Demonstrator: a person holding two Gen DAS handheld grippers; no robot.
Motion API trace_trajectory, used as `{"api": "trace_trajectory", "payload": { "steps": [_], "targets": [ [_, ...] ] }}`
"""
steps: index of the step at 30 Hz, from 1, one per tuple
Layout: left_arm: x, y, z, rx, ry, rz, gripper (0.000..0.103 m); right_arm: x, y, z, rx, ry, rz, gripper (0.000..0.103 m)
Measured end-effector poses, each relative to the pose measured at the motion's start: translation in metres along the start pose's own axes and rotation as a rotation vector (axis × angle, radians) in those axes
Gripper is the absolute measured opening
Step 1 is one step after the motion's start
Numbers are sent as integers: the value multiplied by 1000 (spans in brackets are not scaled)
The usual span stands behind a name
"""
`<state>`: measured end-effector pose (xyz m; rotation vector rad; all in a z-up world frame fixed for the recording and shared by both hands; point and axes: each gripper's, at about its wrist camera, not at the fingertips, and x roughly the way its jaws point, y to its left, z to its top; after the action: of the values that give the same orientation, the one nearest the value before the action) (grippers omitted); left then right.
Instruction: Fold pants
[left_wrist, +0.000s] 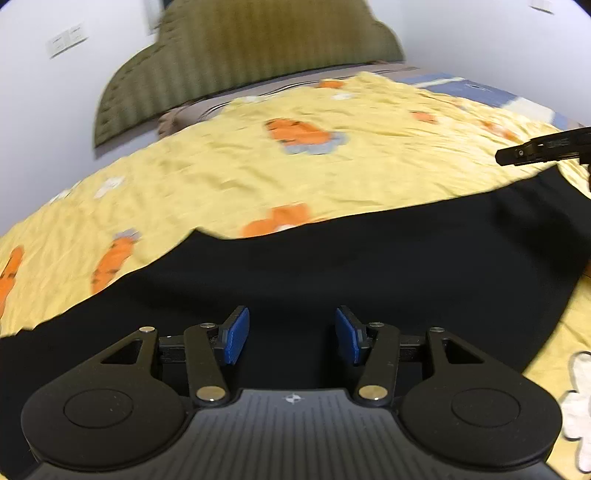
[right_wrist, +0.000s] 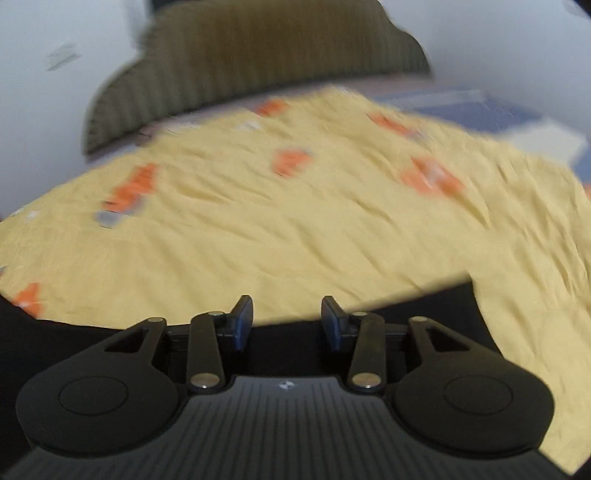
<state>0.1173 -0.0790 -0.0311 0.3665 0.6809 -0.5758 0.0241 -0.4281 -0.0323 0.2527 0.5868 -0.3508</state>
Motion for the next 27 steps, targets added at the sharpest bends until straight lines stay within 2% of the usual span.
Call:
{"api": "trace_trajectory", "payload": {
  "steps": [4, 6, 8, 9, 11, 13, 16, 21, 22, 23, 25, 27],
  "targets": [
    [3, 16, -6, -16, -7, 66, 51, -10, 80, 10, -114, 2, 297, 39],
    [6, 18, -9, -9, -1, 90, 51, -4, 135, 12, -255, 2, 401, 38],
    [12, 16, -13, 13, 8, 117, 52, 6, 188, 9, -422, -11, 476, 39],
    [12, 15, -16, 22, 1, 132, 57, 7, 214, 5, -510, -30, 502, 39],
    [11, 11, -20, 48, -30, 162, 64, 20, 256, -3, -660, -49, 520, 39],
    [14, 7, -23, 79, -55, 188, 71, 35, 286, -7, -743, -40, 526, 39],
    [15, 5, -29, 95, -92, 205, 73, 59, 305, -4, -739, 22, 579, 39],
    [14, 13, -34, 36, -122, 176, 75, 85, 304, 9, -607, 132, 717, 38],
    [15, 16, -35, 16, -123, 167, 76, 87, 305, 10, -592, 152, 736, 34],
    [15, 19, -36, 0, -123, 155, 77, 90, 306, 11, -582, 167, 750, 24],
    [15, 26, -36, -38, -118, 126, 77, 94, 307, 11, -575, 200, 762, 11],
    [15, 33, -37, -70, -115, 104, 77, 98, 309, 10, -567, 211, 775, 6]
  ]
}}
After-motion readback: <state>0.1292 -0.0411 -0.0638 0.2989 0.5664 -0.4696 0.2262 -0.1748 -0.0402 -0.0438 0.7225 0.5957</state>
